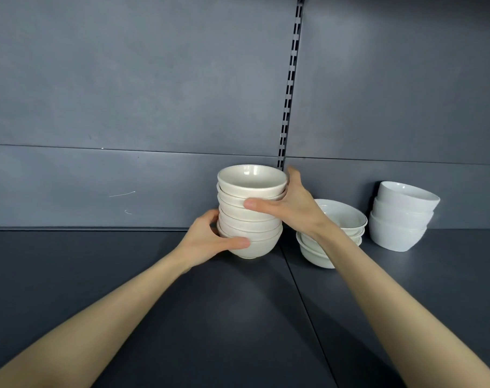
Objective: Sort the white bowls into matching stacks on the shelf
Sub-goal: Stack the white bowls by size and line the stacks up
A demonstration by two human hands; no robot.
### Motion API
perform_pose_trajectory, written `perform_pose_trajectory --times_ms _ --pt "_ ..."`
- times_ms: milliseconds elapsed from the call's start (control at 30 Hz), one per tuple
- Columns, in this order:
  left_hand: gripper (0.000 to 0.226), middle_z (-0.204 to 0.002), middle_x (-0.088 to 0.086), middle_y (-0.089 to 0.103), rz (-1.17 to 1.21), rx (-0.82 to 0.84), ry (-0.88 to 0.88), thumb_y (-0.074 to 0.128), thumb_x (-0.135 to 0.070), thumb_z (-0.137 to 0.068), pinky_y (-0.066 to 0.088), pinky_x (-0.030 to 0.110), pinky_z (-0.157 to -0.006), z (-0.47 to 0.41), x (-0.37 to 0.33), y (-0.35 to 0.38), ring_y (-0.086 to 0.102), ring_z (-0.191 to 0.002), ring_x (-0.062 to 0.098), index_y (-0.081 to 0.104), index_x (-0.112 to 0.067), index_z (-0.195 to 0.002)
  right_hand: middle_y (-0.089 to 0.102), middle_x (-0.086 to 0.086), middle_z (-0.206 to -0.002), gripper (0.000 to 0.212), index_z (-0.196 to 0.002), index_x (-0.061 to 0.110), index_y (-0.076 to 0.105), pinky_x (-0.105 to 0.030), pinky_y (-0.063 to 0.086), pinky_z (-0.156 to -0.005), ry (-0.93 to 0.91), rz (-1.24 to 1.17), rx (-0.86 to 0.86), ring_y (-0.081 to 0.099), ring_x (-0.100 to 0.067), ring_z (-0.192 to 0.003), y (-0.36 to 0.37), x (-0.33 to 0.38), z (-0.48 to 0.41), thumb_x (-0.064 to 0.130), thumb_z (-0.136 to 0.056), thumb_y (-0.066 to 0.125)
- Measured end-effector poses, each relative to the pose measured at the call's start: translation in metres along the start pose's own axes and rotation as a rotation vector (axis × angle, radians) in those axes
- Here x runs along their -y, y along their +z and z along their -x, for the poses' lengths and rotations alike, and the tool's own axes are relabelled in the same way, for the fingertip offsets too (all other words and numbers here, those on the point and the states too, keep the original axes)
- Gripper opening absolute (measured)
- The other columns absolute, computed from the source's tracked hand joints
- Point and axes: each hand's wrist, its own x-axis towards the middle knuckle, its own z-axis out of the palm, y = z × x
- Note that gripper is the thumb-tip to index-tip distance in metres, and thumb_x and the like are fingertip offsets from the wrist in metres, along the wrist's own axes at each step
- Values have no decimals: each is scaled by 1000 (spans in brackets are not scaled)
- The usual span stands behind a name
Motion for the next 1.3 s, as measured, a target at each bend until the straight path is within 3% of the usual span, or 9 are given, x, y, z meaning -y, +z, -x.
perform_pose_trajectory --times_ms 200,367,433,600,700,833,1067,1167,1300 --pt "70 -120 -15 61 19 46 -10 86 -19 -66 48 14 -79 4 4 -13 59 -106 0 50 -26 -126 50 24 -118 121 -148 22 5 -25 43 -94 28 -121 86 50 -5 -117 4 -1 1 36 -61 88" --pt "99 -127 -16 56 41 127 -69 87 -41 -49 47 26 -95 3 8 -16 54 -117 3 38 -30 -134 53 20 -123 115 -144 22 20 -31 48 -99 45 -214 107 54 0 -115 8 -10 3 35 -54 91" --pt "104 -129 -16 55 52 181 -69 87 -37 -50 46 27 -99 3 9 -13 54 -118 1 33 -30 -138 54 18 -125 114 -143 24 23 -28 51 -92 63 -233 123 55 0 -113 9 -11 4 39 -53 91" --pt "87 -124 -17 58 74 185 2 88 -15 -63 50 15 -86 8 3 -3 57 -111 -6 37 -35 -131 55 15 -129 76 -137 33 32 -20 52 -69 109 -304 151 57 1 -107 16 -11 15 34 -76 78" --pt "69 -106 -19 69 93 150 48 81 4 -68 51 12 -75 11 -2 -1 63 -99 -6 49 -37 -113 63 12 -120 63 -130 31 42 -25 58 -68 77 -327 116 63 -3 -103 18 -8 19 29 -78 77" --pt "64 -95 -24 71 122 132 28 80 7 -66 52 12 -70 18 -9 -4 66 -91 -6 54 -35 -106 67 9 -115 56 -125 29 48 -36 60 -76 70 -322 90 66 -7 -101 18 -1 25 30 -78 77" --pt "66 -100 -20 71 125 39 25 86 -1 -62 53 15 -71 51 -31 -16 66 -93 -4 55 -35 -108 67 14 -112 41 -111 40 51 -38 59 -80 -14 -306 188 65 -2 -99 9 28 48 27 -80 75" --pt "72 -106 -16 71 106 -3 24 89 -14 -53 54 17 -73 75 -42 -19 66 -96 0 55 -33 -114 67 12 -115 60 -122 34 50 -41 59 -80 -44 -297 239 66 -6 -102 6 39 63 29 -72 83" --pt "66 -102 -16 72 80 -59 34 88 -6 -59 53 14 -68 118 -57 -18 67 -93 -2 57 -34 -110 63 13 -122 94 -132 31 40 -50 57 -83 -18 -298 257 62 -12 -110 10 51 88 52 -51 84"
